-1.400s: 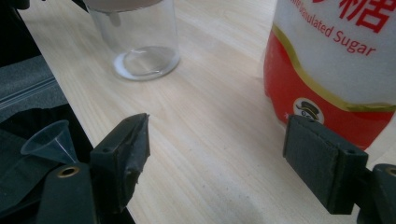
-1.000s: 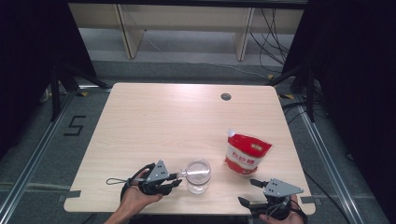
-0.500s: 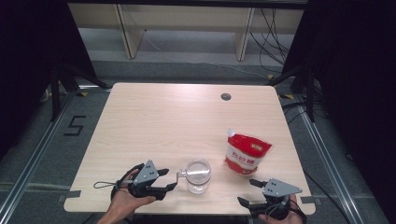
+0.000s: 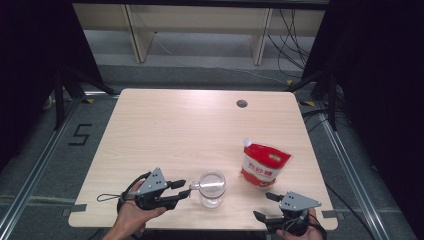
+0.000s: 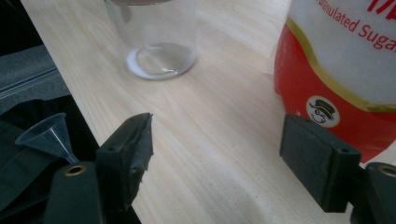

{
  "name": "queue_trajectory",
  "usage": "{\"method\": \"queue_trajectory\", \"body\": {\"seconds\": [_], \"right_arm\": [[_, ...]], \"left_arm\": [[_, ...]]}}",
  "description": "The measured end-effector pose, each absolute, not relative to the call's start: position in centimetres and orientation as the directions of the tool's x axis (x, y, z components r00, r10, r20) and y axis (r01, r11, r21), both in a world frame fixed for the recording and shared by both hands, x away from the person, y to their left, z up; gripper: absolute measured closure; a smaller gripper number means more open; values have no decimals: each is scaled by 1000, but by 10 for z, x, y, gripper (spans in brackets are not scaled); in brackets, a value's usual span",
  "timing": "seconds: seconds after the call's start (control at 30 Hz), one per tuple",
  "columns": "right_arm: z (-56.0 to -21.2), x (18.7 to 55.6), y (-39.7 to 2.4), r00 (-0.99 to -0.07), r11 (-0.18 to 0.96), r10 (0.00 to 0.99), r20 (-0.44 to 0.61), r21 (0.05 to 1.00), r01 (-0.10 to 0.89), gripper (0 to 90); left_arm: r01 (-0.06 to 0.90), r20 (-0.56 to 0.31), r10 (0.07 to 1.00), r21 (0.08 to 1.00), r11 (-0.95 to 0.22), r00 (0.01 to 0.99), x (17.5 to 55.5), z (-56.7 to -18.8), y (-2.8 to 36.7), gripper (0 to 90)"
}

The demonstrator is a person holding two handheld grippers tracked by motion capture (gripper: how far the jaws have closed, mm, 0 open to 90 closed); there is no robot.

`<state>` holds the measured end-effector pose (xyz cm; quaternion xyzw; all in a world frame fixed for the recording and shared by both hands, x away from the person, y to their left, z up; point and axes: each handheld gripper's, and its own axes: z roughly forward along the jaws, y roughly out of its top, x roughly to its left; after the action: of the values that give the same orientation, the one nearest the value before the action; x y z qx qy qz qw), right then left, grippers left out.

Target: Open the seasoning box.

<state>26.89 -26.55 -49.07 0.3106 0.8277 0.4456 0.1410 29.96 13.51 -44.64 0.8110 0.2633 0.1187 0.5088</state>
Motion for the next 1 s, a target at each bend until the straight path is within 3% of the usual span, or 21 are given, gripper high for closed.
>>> {"method": "queue_trajectory", "body": {"seconds": [0.13,0.3,0.7,1.0], "right_arm": [[-489,273,-267,-768,402,640,42,833,381,245],[-488,273,-265,-763,402,646,22,840,364,248],[-488,273,-262,-769,399,638,45,834,380,255],[-485,273,-258,-780,399,625,34,845,357,366]], "left_arm": [[267,-42,539,899,-347,841,300,-442,133,794],[274,-46,551,900,-339,833,303,-438,127,886],[306,-86,561,900,-311,823,316,-441,119,883],[292,-77,545,901,-321,835,318,-445,117,883]]}}
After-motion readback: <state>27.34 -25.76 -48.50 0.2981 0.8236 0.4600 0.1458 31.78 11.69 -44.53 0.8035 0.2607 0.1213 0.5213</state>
